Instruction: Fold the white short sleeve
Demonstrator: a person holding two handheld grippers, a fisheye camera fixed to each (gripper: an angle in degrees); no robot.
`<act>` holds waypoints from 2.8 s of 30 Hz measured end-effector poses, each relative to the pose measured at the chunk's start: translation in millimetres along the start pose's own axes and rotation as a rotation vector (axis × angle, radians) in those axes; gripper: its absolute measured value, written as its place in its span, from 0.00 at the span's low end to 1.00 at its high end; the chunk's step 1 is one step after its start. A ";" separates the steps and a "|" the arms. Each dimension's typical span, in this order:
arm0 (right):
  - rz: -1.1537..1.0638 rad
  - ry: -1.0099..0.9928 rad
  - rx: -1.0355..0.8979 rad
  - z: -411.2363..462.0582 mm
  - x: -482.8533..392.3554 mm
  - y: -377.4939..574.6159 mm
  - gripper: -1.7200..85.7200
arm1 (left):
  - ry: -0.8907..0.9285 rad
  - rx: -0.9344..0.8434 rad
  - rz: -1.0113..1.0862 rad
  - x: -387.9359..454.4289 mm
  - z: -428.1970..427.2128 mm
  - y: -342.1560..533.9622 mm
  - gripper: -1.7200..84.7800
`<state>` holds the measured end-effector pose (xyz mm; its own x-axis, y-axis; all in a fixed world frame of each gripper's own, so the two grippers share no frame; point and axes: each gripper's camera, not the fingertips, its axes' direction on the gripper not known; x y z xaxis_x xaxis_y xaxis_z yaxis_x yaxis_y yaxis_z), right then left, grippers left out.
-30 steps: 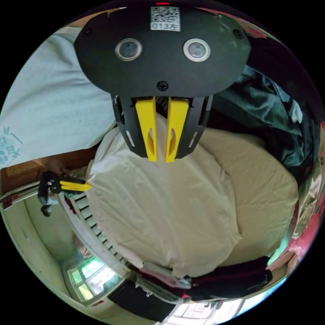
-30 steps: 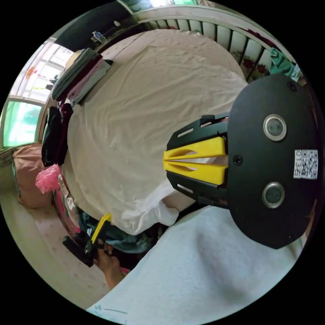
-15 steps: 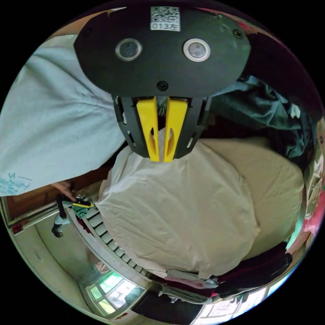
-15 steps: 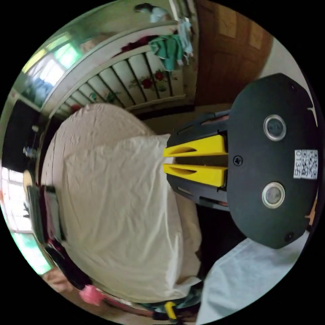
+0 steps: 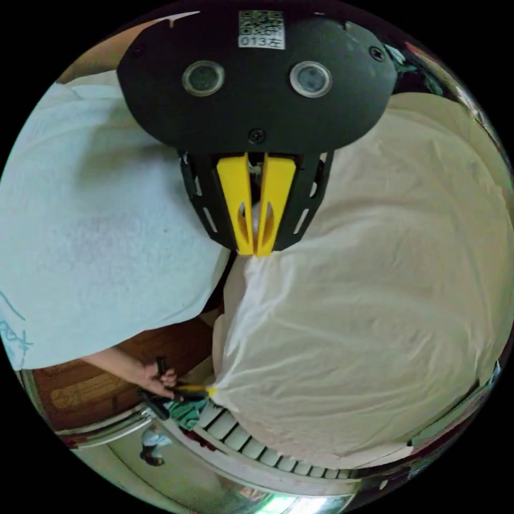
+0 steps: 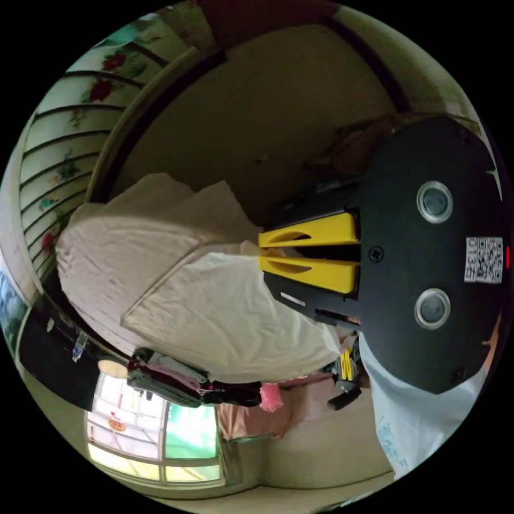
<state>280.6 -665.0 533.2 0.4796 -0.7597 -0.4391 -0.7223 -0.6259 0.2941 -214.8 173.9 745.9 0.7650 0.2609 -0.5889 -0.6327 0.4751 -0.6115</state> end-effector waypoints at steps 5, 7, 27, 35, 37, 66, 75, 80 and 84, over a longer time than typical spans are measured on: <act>-0.368 0.248 0.214 -38.8 -50.4 7.6 0.07 | 0.046 -0.098 0.059 7.8 -1.3 -20.3 0.02; -0.453 0.384 0.223 -33.8 -56.0 9.3 0.08 | 0.097 -0.087 0.022 0.4 -2.4 -21.2 0.02; -0.950 0.624 0.237 91.2 -238.2 -121.6 0.04 | -0.465 0.193 -0.490 -63.9 -108.9 -12.6 0.02; -0.940 0.641 0.049 132.1 -239.7 -208.0 0.02 | -0.407 0.272 -0.723 -92.4 -122.1 27.4 0.02; -0.905 0.594 0.024 121.8 -232.8 -225.2 0.02 | -0.424 0.276 -0.772 -87.0 -125.3 45.7 0.02; -1.003 0.403 0.101 174.1 -348.2 -444.2 0.02 | -0.618 0.332 -0.694 -149.7 -171.8 -50.3 0.02; -0.986 0.437 0.079 172.2 -346.8 -451.5 0.02 | -0.600 0.357 -0.729 -151.3 -180.1 -47.6 0.02; -0.921 0.437 0.051 131.9 -305.9 -412.7 0.02 | -0.518 0.326 -0.667 -82.0 -163.5 -22.5 0.02; -0.930 0.438 -0.051 128.8 -275.2 -354.7 0.02 | -0.473 0.308 -0.704 -43.6 -136.5 -3.3 0.02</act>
<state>340.6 -211.2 440.3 0.9853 0.0383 -0.1664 0.0449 -0.9983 0.0362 -262.5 46.2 701.4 0.9758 0.1106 0.1887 0.0089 0.8420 -0.5394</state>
